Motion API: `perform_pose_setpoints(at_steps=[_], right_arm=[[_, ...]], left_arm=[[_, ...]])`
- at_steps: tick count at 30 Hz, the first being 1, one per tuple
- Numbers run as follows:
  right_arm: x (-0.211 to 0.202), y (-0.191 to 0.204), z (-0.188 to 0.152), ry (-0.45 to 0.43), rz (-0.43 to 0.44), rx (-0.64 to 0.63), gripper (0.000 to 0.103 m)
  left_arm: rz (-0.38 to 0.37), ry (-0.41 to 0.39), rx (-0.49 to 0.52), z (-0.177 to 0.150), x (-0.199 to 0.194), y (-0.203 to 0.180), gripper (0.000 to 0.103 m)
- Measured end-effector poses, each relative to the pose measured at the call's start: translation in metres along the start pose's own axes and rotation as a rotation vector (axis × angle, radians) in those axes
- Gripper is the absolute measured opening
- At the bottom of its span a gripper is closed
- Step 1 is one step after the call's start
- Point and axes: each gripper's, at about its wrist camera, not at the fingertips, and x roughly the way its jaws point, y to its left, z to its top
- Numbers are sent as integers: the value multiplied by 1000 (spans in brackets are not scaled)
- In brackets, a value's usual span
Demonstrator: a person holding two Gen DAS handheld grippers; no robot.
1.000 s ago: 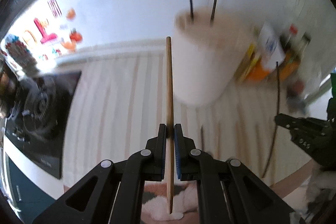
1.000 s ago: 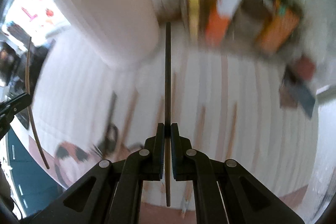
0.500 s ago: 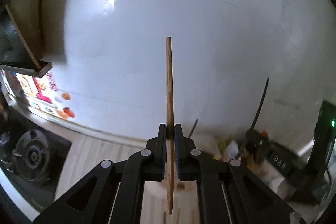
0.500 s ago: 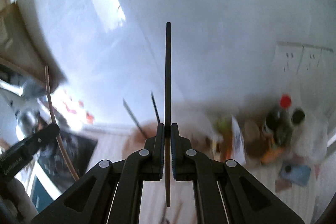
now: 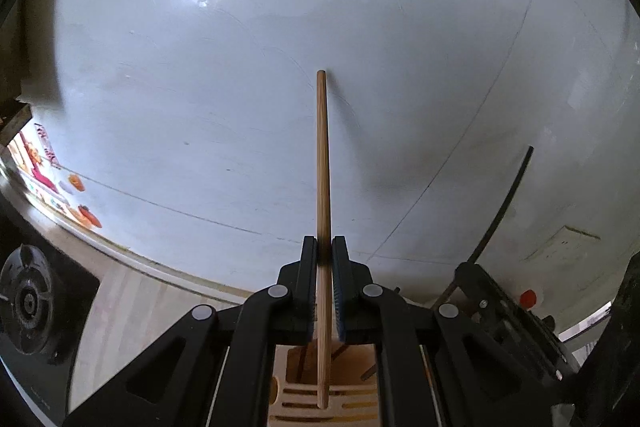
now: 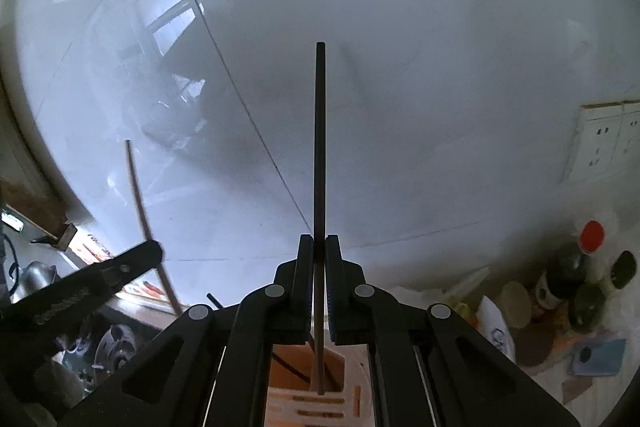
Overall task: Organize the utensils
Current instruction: 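Carry both chopsticks up to the cream holder with both grippers, then drop the chopsticks into the holder and open both grippers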
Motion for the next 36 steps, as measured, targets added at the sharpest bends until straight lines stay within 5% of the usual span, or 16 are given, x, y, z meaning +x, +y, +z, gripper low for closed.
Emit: perform_pose_setpoints(at_steps=[9, 18, 19, 22, 23, 25, 28, 36], right_arm=[[10, 2, -17, -24, 2, -34, 6], [12, -5, -28, 51, 35, -71, 7], [11, -6, -28, 69, 36, -73, 10], [1, -13, -28, 91, 42, -65, 37], [-5, -17, -27, 91, 39, -56, 39], [-16, -21, -29, 96, 26, -47, 43], [-35, -29, -35, 117, -8, -36, 52], [-82, -55, -80, 167, -91, 28, 77]], left_arm=[[5, -61, 54, -9, 18, -1, 5], [4, 41, 78, -17, -3, 7, 11], [9, 39, 75, -16, -14, 5, 19], [63, 17, 77, -21, -41, 17, 71], [81, 4, 71, -24, -49, 20, 82], [103, -3, 67, -33, -63, 27, 83], [129, 10, 57, -54, -78, 38, 103], [190, 89, 80, -118, -81, 41, 103]])
